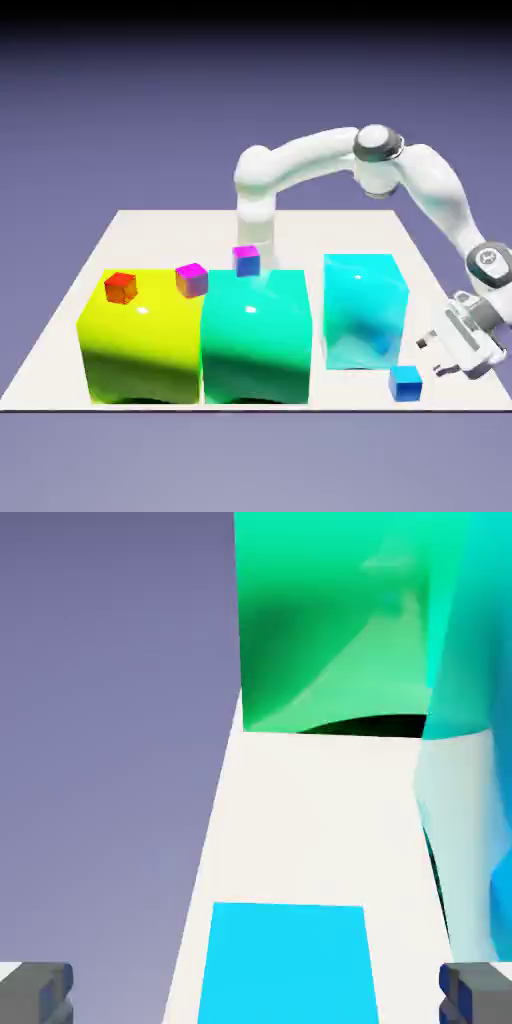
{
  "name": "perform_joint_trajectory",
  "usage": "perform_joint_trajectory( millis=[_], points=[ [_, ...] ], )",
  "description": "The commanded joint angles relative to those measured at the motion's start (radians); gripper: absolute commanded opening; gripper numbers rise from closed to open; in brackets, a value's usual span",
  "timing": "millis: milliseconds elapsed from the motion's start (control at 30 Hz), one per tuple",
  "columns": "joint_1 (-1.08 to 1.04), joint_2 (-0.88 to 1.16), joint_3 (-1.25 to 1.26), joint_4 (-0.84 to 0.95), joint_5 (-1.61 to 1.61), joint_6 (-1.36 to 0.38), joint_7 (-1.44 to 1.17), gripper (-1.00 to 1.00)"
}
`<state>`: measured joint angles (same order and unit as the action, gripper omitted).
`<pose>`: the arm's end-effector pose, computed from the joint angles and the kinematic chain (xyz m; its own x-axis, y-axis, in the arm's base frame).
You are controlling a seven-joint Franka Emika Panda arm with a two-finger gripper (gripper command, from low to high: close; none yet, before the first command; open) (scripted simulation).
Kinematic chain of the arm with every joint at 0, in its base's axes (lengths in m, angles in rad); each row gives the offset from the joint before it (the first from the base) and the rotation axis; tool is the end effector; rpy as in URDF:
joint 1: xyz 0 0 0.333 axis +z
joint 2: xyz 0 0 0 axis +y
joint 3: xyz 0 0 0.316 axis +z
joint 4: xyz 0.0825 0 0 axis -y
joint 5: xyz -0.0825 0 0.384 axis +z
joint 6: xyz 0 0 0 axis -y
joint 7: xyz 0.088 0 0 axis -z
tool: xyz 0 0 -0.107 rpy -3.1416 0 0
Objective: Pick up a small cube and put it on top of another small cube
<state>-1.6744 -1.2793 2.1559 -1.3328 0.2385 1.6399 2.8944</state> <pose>0.4951 0.4410 0.1411 -0.6884 -0.4618 0.5593 -0.7245 0.4010 -0.5606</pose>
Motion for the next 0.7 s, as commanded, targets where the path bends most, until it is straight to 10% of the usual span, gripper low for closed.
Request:
perform_joint_trajectory(
  millis=[0,100,133,300,667],
  points=[
    [0.001,-0.011,0.009,-0.036,0.008,0.043,0.000,0.00],
    [0.002,-0.036,0.030,-0.119,0.026,0.141,0.000,0.00],
    [0.002,-0.036,0.030,-0.119,0.026,0.141,0.000,-1.00],
    [0.026,0.013,-0.002,-0.006,0.008,0.004,-0.024,-1.00],
    [0.241,0.245,-0.353,-0.398,-0.027,-0.113,-0.118,-1.00]
  ],
)
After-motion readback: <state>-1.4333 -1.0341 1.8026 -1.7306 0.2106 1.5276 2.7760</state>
